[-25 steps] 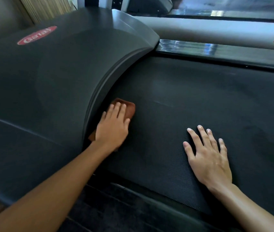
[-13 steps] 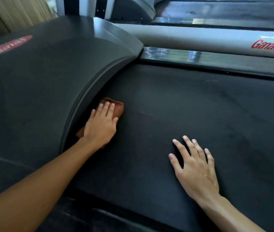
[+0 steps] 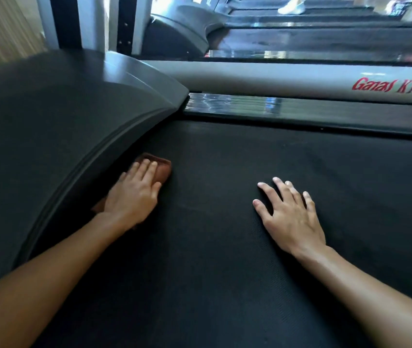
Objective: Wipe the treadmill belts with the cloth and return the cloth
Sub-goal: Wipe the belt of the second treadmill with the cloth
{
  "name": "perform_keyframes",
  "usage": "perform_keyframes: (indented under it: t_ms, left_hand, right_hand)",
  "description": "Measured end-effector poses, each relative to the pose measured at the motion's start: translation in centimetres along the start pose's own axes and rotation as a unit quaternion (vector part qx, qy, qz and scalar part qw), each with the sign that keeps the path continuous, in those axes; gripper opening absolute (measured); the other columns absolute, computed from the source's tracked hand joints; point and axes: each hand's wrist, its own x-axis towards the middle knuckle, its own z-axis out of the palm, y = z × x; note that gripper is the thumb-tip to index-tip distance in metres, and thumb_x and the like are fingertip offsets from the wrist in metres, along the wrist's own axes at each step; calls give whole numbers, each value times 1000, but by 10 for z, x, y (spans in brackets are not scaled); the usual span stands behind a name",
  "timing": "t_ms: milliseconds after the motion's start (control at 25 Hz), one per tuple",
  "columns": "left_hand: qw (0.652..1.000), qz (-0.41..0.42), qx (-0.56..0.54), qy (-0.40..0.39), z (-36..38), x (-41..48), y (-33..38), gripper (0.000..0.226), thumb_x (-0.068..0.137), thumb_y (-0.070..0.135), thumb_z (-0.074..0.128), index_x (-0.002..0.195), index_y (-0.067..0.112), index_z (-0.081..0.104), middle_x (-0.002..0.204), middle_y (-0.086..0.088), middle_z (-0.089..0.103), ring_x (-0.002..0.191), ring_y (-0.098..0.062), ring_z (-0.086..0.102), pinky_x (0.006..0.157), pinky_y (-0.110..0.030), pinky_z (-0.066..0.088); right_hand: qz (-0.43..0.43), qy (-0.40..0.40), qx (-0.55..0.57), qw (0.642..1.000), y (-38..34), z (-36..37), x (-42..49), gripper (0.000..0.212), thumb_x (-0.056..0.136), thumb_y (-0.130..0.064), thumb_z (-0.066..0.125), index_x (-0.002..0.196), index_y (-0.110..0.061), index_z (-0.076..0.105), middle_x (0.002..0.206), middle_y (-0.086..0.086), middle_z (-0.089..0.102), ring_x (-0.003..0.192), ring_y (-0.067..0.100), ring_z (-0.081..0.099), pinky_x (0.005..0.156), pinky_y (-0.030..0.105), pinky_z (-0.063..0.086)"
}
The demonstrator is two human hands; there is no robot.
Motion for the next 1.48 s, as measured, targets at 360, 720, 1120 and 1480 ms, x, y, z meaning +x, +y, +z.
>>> perform_keyframes:
  t_ms: [360, 720, 1120, 1480]
  left_hand:
    - [995, 94, -38, 11, 11, 50, 104, 58, 102, 43, 28, 155, 25, 12, 162, 4, 8, 149, -17, 4, 121, -39, 10]
    - [999, -51, -17, -3, 8, 142, 40, 57, 101, 37, 28, 153, 17, 17, 162, -3, 11, 149, -23, 9, 120, -40, 13]
    - [984, 115, -126, 48, 3, 146, 48, 50, 95, 41, 52, 144, 35, 42, 155, 13, 32, 144, -9, 24, 117, -34, 24]
    - [989, 91, -112, -20, 6, 181, 157, 52, 93, 23, 38, 144, 29, 30, 156, -2, 26, 143, -24, 26, 109, -41, 26]
  right_hand:
    - [-9, 18, -22, 1000, 0, 1, 2, 57, 95, -62, 17, 149, -44, 18, 162, -7, 10, 150, 14, 4, 121, 44, 2]
    - [-5, 43, -16, 999, -1, 5, 1, 68, 86, -65, 3, 149, -44, 18, 161, -9, 12, 149, 13, 5, 121, 44, 4]
    - [-19, 55, -10, 998, 3, 7, 0, 65, 89, -64, 6, 149, -44, 19, 161, -8, 13, 149, 14, 6, 121, 45, 4]
    - [-15, 85, -10, 996, 3, 14, 4, 61, 92, -61, 18, 145, -39, 36, 156, -2, 31, 146, 20, 23, 118, 50, 14]
